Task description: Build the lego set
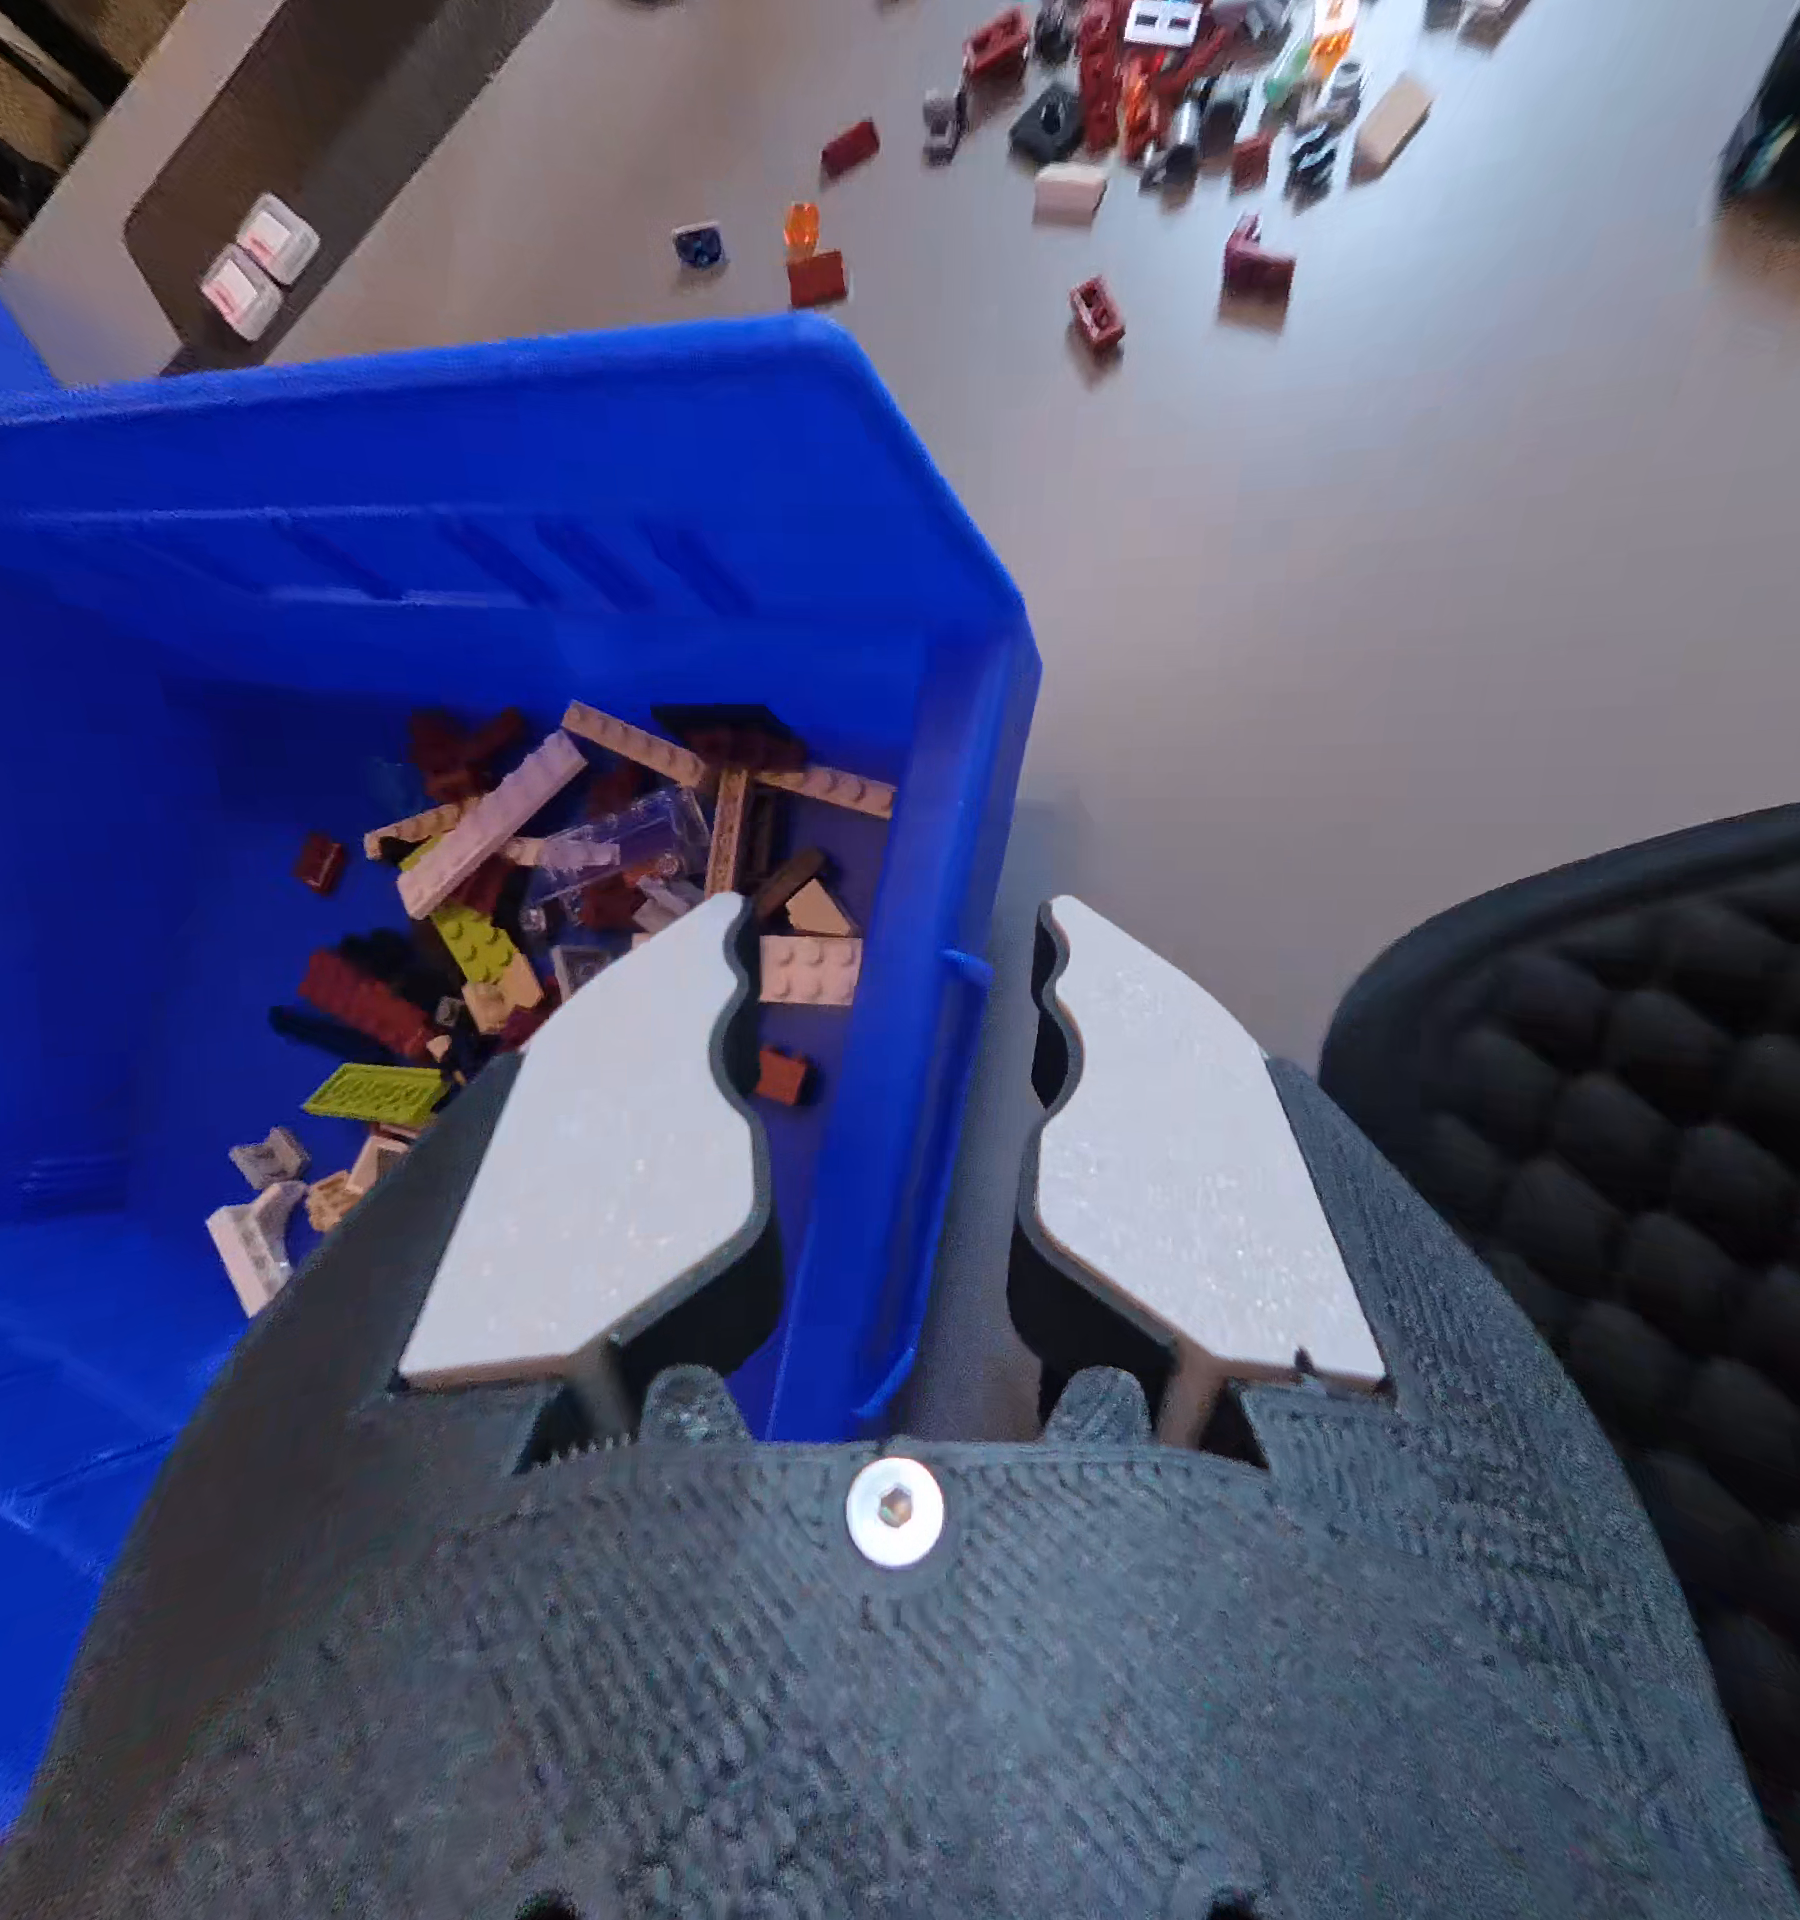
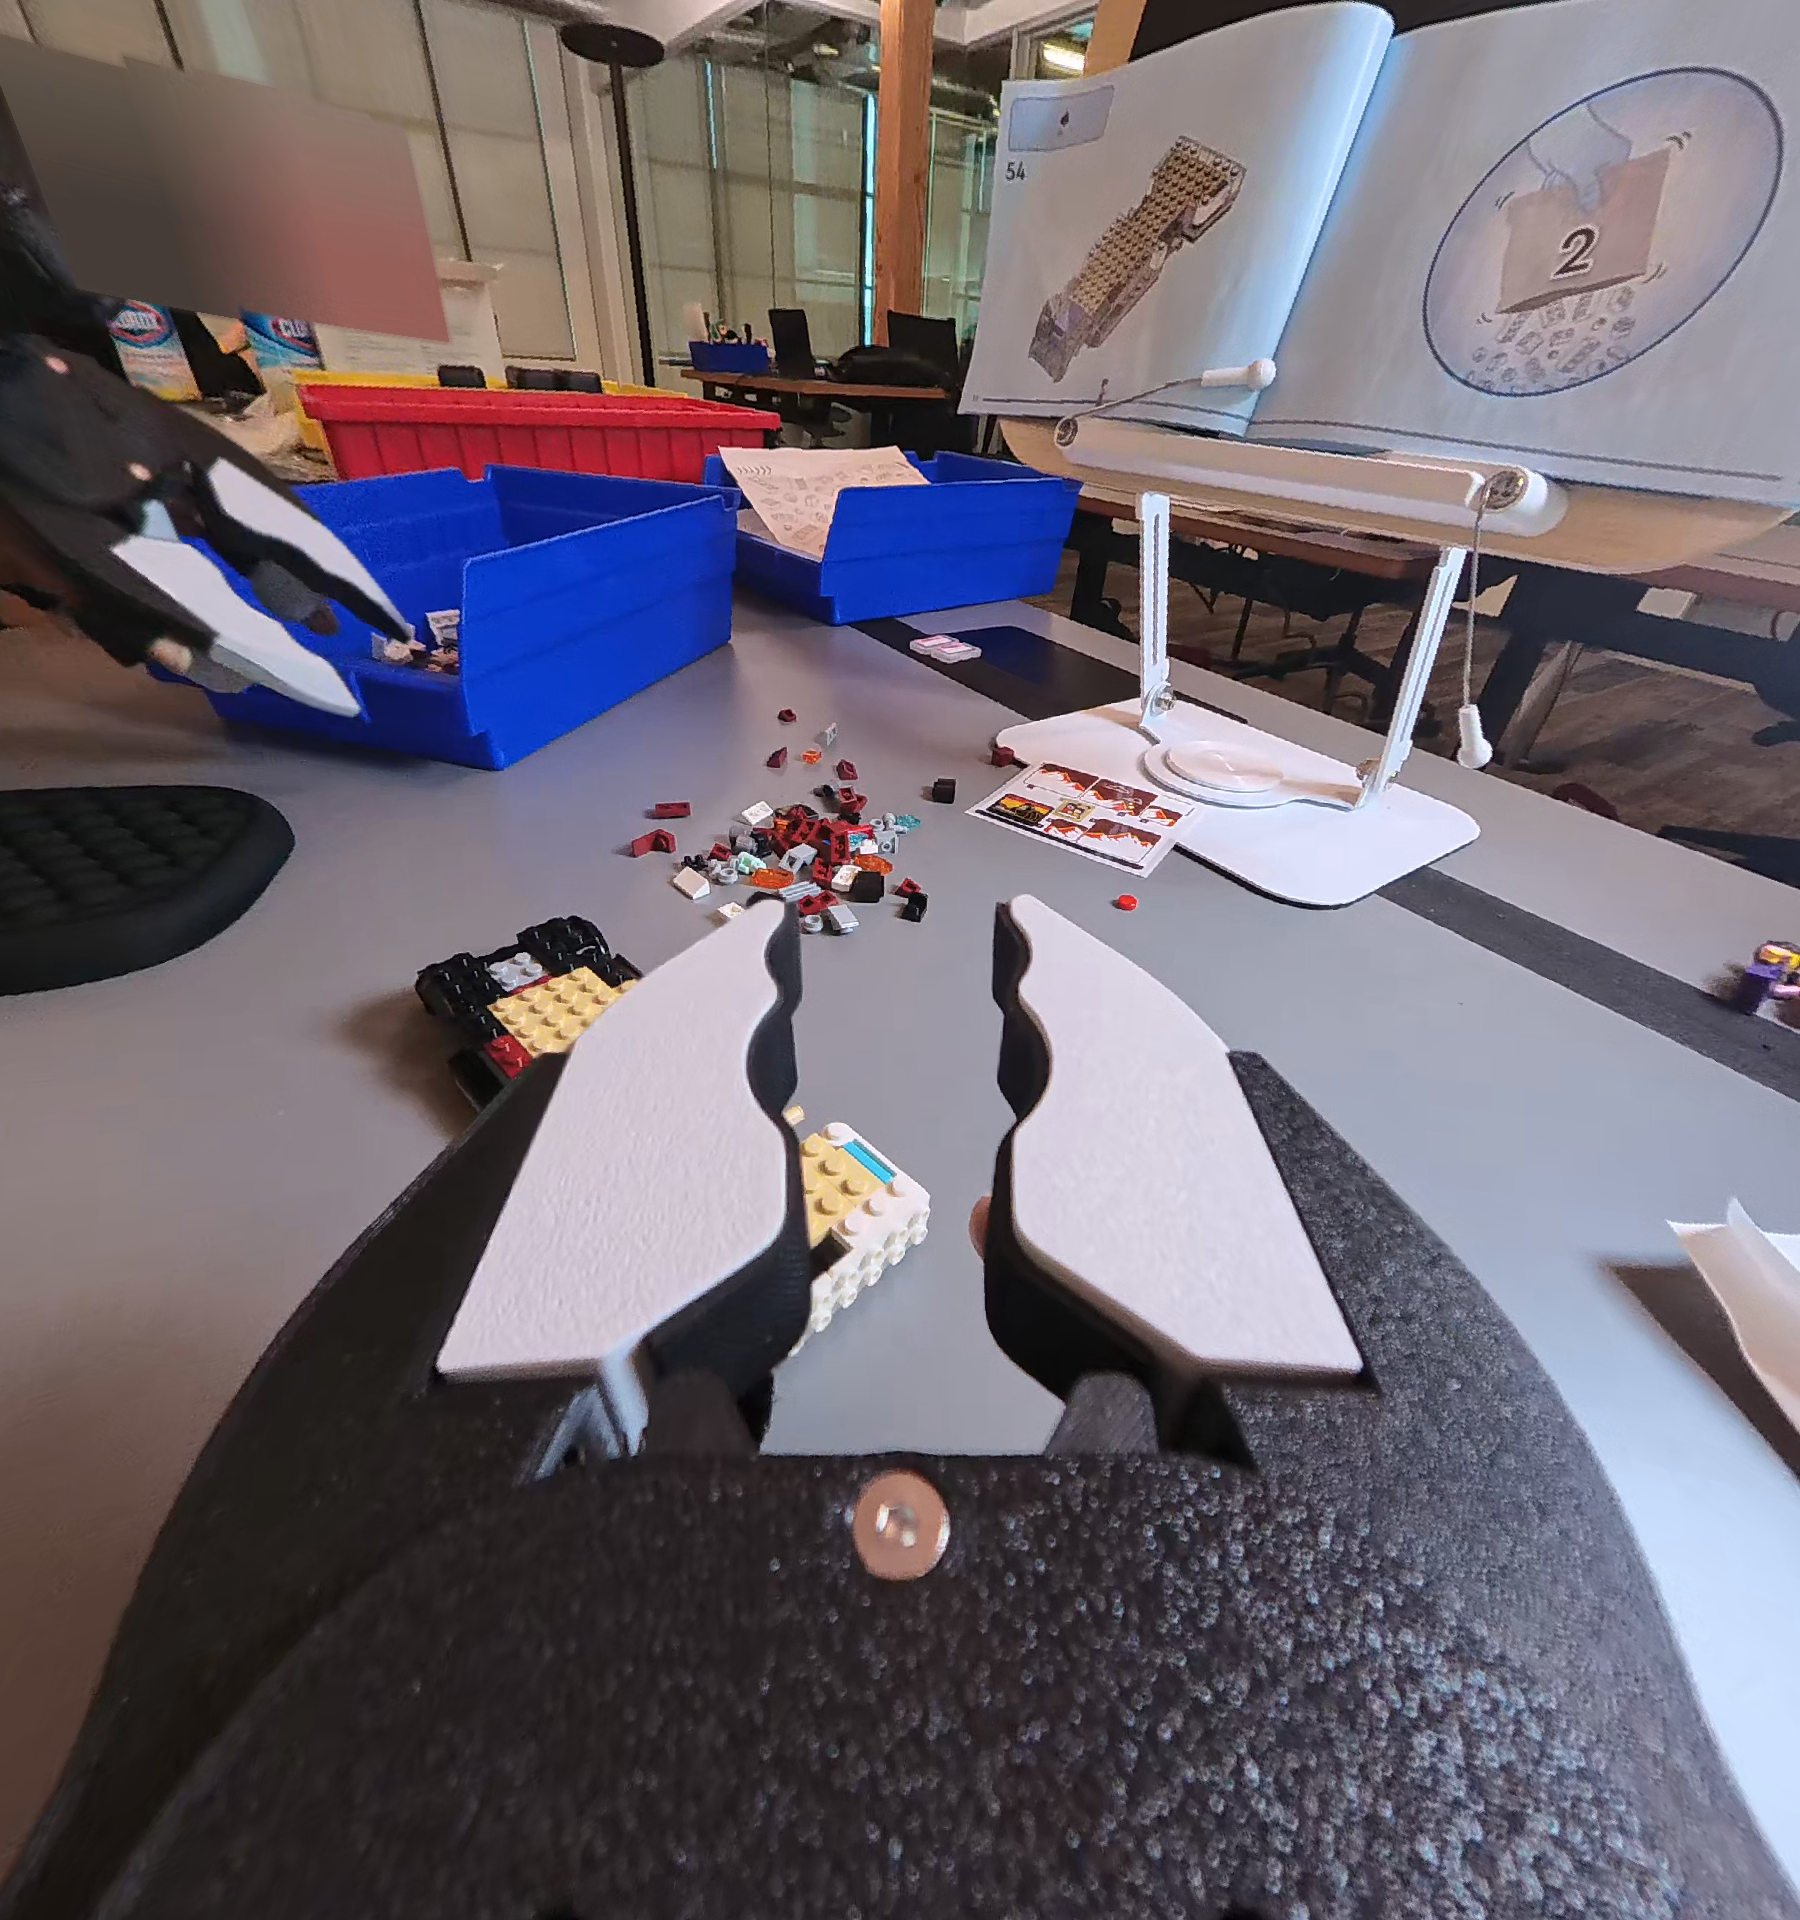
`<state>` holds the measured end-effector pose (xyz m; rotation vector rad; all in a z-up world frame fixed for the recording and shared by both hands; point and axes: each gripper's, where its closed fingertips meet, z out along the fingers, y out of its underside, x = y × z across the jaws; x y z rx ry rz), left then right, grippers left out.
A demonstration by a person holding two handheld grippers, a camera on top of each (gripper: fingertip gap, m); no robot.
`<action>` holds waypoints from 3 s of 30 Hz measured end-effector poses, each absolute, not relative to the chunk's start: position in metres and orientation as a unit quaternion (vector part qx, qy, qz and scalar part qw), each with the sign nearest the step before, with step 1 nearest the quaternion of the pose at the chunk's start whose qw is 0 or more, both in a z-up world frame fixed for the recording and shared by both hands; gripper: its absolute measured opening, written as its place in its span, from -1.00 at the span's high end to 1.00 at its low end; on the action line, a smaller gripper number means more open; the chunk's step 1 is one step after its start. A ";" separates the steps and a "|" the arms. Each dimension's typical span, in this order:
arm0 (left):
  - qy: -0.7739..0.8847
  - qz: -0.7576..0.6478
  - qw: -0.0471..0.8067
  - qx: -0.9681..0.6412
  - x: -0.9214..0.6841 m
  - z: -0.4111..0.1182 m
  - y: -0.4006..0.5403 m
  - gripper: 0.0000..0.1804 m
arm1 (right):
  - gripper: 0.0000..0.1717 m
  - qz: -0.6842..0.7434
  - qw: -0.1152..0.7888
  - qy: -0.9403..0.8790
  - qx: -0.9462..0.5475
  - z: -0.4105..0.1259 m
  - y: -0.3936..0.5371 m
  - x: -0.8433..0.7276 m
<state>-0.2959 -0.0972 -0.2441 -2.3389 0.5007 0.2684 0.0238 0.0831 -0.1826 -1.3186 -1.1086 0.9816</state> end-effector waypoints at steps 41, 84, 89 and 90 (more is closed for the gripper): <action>0.156 -0.043 0.584 -0.795 -0.196 -0.220 0.080 0.73 | 0.59 0.383 0.564 -0.447 -0.579 -0.186 0.097 0.031; 0.122 -0.107 0.633 -0.757 -0.205 -0.202 0.062 0.74 | 0.64 0.260 0.577 -0.543 -0.551 -0.127 0.184 -0.063; 0.140 -0.091 0.638 -0.752 -0.200 -0.199 0.059 0.75 | 0.47 0.203 0.655 -0.466 -0.559 -0.074 0.274 -0.096; 0.143 -0.086 0.640 -0.750 -0.200 -0.198 0.059 0.76 | 0.42 0.187 0.663 -0.456 -0.564 -0.067 0.290 -0.100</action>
